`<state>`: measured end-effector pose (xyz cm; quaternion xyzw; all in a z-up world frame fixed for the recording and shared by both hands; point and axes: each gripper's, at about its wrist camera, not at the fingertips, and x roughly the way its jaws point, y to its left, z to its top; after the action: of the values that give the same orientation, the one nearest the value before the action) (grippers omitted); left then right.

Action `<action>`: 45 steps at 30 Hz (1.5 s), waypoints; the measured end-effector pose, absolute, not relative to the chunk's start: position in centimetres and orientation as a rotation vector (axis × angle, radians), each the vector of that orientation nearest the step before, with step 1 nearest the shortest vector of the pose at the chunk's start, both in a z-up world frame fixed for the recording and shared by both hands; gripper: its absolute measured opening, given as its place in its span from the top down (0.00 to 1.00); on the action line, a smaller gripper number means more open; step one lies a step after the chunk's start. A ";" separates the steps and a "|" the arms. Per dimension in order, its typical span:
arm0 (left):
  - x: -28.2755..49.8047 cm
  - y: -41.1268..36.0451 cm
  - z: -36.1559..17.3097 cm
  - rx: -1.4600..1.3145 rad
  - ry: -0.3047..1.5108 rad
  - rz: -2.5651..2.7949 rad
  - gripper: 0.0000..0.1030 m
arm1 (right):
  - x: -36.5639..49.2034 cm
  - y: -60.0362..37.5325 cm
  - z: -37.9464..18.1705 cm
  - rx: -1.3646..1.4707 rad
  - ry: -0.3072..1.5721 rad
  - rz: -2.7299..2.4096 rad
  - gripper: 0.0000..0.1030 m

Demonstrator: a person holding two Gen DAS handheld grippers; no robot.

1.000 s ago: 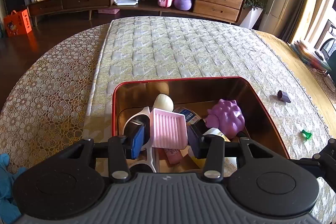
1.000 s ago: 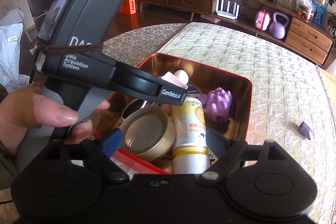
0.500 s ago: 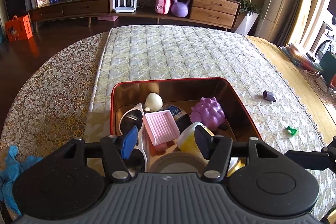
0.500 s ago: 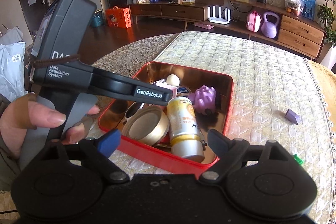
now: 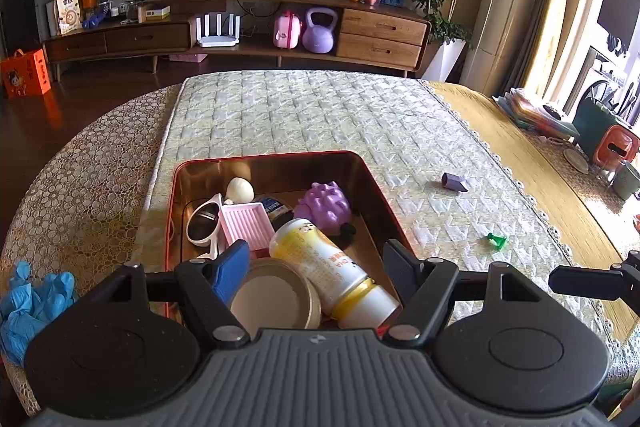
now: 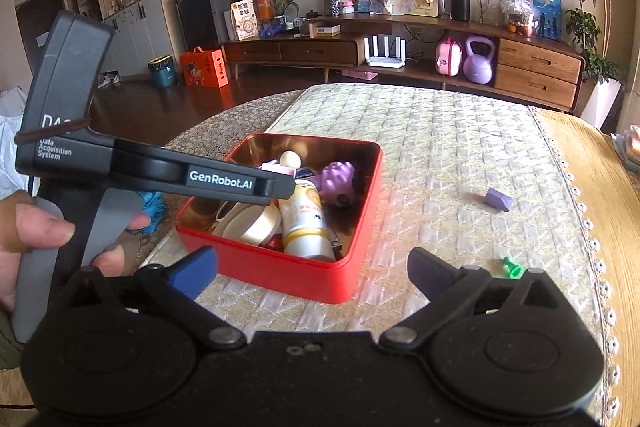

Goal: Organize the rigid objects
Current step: 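Withdraw both grippers from the tin toward the purple block and green pushpin, then grasp the purple block with the left gripper while the right gripper grasps the green pushpin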

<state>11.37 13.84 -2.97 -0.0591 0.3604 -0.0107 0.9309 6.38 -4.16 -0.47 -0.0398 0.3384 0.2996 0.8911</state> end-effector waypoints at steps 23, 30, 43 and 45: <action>13.6 3.2 -3.0 -0.106 0.746 -0.109 0.22 | 6.8 -14.2 -3.4 0.053 0.688 0.491 0.01; 17.4 0.8 -4.3 -0.098 0.820 -0.118 0.22 | 8.6 -17.0 -5.3 0.096 0.699 0.462 0.01; 26.8 -2.5 -6.9 -0.033 0.904 -0.135 0.22 | 13.2 -17.8 -8.1 -0.006 0.707 0.469 0.08; 27.8 -2.9 -7.7 -0.008 0.910 -0.131 0.22 | 13.8 -17.2 -8.3 -0.044 0.700 0.482 0.11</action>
<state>27.78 -2.87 -7.68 -0.0039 0.4393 -0.0630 0.8961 13.81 -17.24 -8.31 -0.0214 0.3394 0.2336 0.9109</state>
